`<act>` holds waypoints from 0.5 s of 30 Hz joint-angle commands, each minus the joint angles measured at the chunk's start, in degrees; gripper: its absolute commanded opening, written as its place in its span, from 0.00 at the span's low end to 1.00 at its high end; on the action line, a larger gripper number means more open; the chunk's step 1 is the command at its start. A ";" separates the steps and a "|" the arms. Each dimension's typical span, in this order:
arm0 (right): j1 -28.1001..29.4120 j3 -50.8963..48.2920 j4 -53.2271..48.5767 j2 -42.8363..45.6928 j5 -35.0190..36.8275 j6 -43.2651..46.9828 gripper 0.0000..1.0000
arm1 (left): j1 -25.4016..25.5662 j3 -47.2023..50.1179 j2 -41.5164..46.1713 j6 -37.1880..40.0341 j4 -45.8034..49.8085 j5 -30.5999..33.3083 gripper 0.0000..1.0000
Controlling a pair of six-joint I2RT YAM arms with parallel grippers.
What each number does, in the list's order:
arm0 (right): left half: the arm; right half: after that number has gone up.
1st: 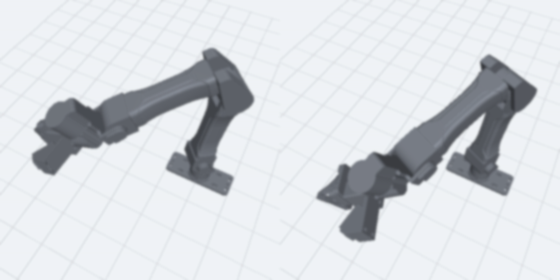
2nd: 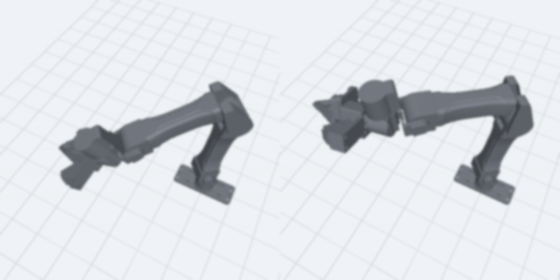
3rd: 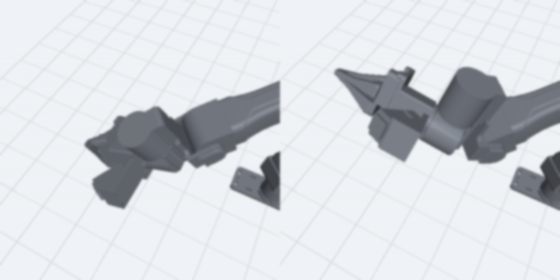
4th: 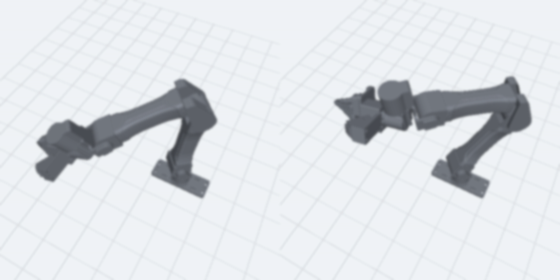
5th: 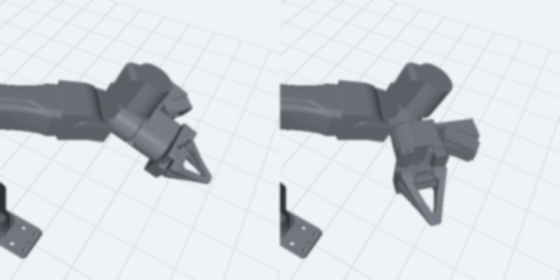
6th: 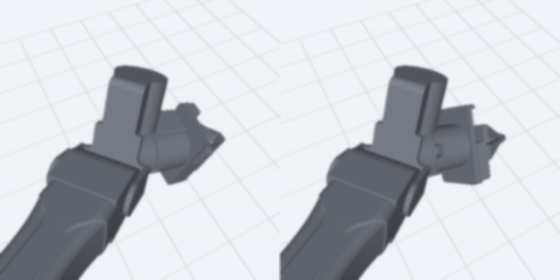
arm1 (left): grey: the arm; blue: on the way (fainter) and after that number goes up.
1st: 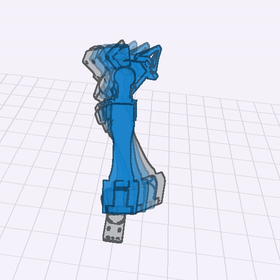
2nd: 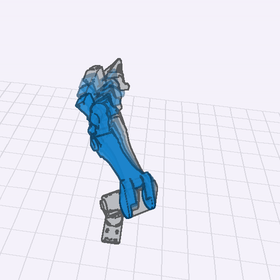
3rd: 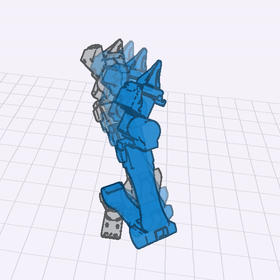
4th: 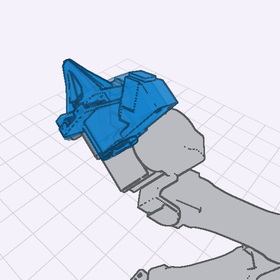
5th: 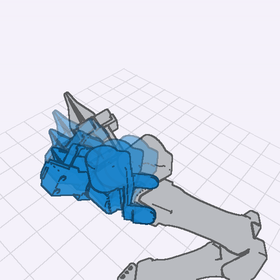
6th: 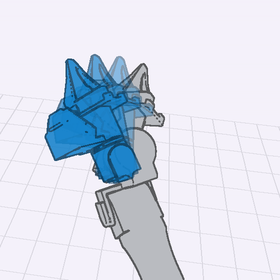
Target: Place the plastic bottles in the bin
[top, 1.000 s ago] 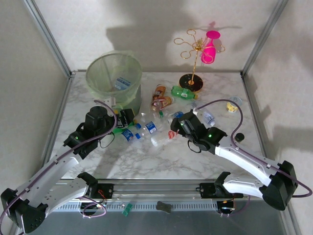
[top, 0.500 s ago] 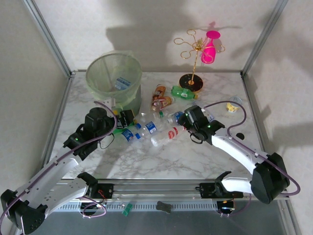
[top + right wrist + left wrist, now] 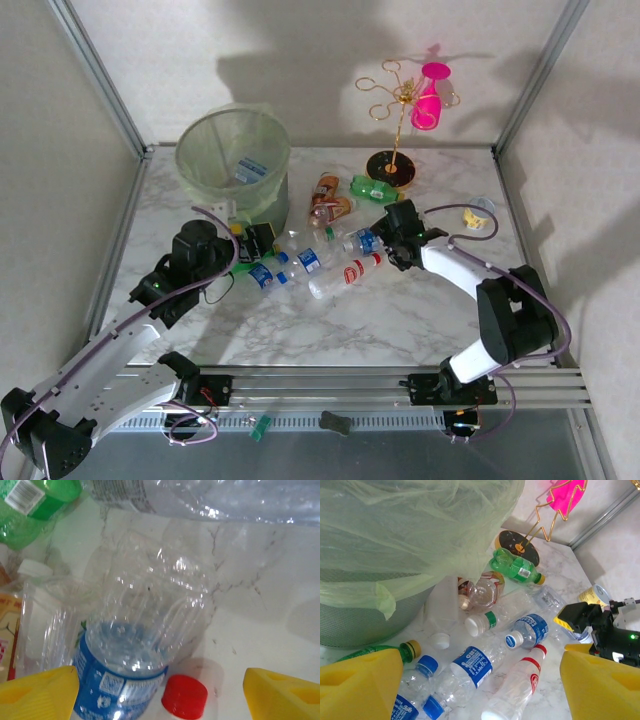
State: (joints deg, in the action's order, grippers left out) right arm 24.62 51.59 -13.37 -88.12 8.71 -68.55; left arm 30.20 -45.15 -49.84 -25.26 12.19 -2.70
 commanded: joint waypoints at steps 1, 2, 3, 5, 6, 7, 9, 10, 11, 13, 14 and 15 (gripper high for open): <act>-0.77 2.56 3.01 -1.87 -0.17 -2.23 0.86 | 0.57 0.84 0.93 0.65 -0.93 -0.95 0.82; -1.01 3.18 2.91 -2.73 -0.02 -2.44 0.86 | 0.65 0.94 0.89 0.65 -0.94 -0.85 0.82; -1.31 3.64 2.86 -3.46 0.03 -2.54 0.87 | 0.66 0.93 0.82 0.72 -0.99 -0.82 0.81; -1.80 4.72 2.62 -4.80 0.01 -2.99 0.87 | 0.74 0.94 0.67 0.74 -1.08 -0.69 0.81; -1.94 5.15 2.79 -5.47 -0.20 -2.99 0.87 | 0.82 0.91 0.55 0.75 -0.95 -0.64 0.82; -2.10 5.52 2.82 -6.11 -0.27 -3.14 0.87 | 0.83 0.94 0.46 0.79 -0.94 -0.65 0.82; -2.10 6.29 2.91 -7.16 -0.51 -3.49 0.87 | 0.83 0.86 0.47 0.93 -0.94 -0.43 0.82; -2.08 6.50 2.82 -7.73 -0.63 -3.76 0.87 | 0.82 0.85 0.55 0.91 -0.96 -0.29 0.82; -2.12 6.55 2.99 -8.20 -0.73 -4.04 0.86 | 0.83 0.85 0.71 0.97 -0.95 -0.01 0.82; -2.16 6.14 3.63 -9.13 -0.89 -4.39 0.85 | 0.85 1.01 1.04 1.05 -1.17 0.27 0.82; -2.24 5.85 4.12 -9.33 -0.82 -4.39 0.84 | 0.83 1.02 1.07 1.02 -1.21 0.46 0.81; -2.38 5.54 4.54 -9.73 -0.70 -4.39 0.84 | 0.83 1.11 1.07 1.06 -1.20 0.41 0.82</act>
State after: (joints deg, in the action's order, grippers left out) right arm 22.72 56.80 -9.87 -96.51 7.99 -71.72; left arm 30.35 -44.86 -49.84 -25.23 12.16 -3.03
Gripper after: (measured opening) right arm 0.842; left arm 0.817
